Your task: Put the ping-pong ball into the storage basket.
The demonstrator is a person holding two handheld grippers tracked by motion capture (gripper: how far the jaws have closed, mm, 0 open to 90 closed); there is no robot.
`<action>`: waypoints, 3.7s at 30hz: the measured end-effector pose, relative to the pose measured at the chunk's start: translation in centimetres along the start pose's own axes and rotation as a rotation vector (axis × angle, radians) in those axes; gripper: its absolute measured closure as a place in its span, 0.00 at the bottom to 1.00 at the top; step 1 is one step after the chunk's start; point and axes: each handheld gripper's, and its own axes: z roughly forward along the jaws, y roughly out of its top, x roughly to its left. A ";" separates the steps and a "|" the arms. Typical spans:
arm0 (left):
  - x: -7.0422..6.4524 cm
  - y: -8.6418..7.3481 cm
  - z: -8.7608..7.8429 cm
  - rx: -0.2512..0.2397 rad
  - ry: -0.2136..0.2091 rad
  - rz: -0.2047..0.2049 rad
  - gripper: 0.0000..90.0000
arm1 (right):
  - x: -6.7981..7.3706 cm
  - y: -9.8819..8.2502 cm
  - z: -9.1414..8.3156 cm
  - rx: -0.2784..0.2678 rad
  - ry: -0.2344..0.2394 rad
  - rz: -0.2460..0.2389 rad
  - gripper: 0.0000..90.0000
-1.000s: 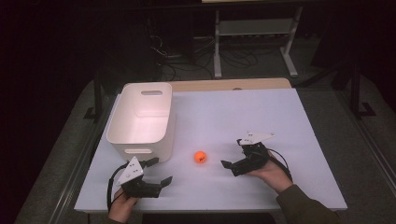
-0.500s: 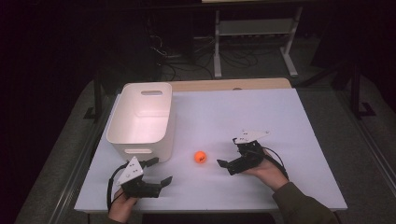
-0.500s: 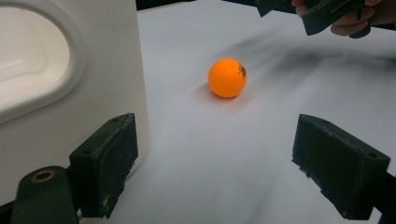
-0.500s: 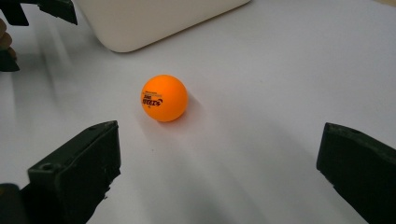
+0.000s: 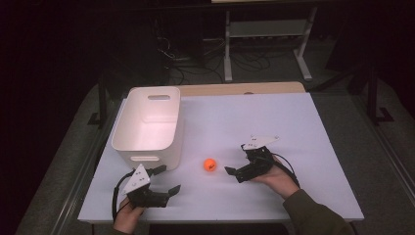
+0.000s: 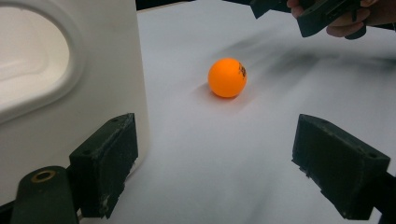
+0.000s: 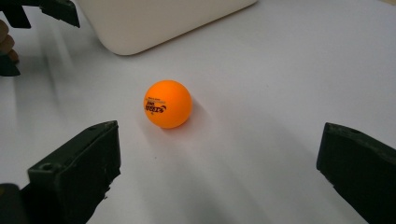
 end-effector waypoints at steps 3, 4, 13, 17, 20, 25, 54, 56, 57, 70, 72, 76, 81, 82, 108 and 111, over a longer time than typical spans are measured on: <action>0.0 0.0 0.0 0.000 -0.001 -0.001 0.16 | 0.0 0.1 0.1 0.000 0.002 -0.001 0.00; 0.0 0.0 0.0 -0.001 -0.002 0.000 0.16 | 0.0 0.2 0.1 0.000 0.001 -0.001 0.00; 0.0 0.0 0.0 -0.002 -0.001 -0.001 0.16 | 0.1 0.4 0.5 0.001 0.007 -0.003 0.00; 0.0 0.0 0.0 -0.003 0.000 -0.003 0.16 | 0.1 0.6 0.7 0.001 0.009 -0.004 0.00; 0.0 0.0 0.0 -0.002 -0.001 -0.002 0.16 | 0.2 0.7 0.9 0.003 0.012 -0.010 0.00; 0.0 0.0 0.0 -0.002 -0.001 -0.003 0.16 | 0.2 0.9 0.9 -0.001 0.013 -0.008 0.00; 0.0 0.0 0.0 0.000 -0.001 0.001 0.16 | 0.4 2.1 1.9 -0.013 0.027 -0.024 0.00; 0.0 0.0 0.0 0.000 -0.001 0.002 0.16 | 0.5 2.2 2.0 -0.012 0.029 -0.027 0.00; 0.0 0.0 0.0 0.000 -0.001 0.001 0.16 | 0.5 2.2 2.0 -0.012 0.029 -0.027 0.00; 0.0 0.0 0.0 0.000 -0.002 0.003 0.16 | 0.7 2.8 2.7 -0.010 0.042 -0.039 0.00; 0.0 0.0 0.0 -0.002 -0.002 -0.002 0.16 | 0.7 3.0 2.8 -0.014 0.046 -0.040 0.00; 0.0 0.0 -0.1 -0.003 -0.001 0.005 0.16 | 0.7 3.4 2.9 -0.021 0.052 -0.039 0.00; 0.0 0.0 0.0 -0.001 0.000 -0.002 0.16 | 0.8 3.7 3.3 -0.020 0.060 -0.043 0.00; 0.0 0.0 0.0 -0.002 -0.001 -0.003 0.16 | 0.8 3.8 3.4 -0.022 0.062 -0.042 0.00; 0.0 0.0 0.0 0.000 0.000 0.000 0.16 | 2.0 5.8 5.8 -0.009 0.093 -0.086 0.00; 0.1 0.0 0.0 0.006 -0.002 -0.005 0.16 | 2.1 5.7 6.1 -0.004 0.091 -0.092 0.00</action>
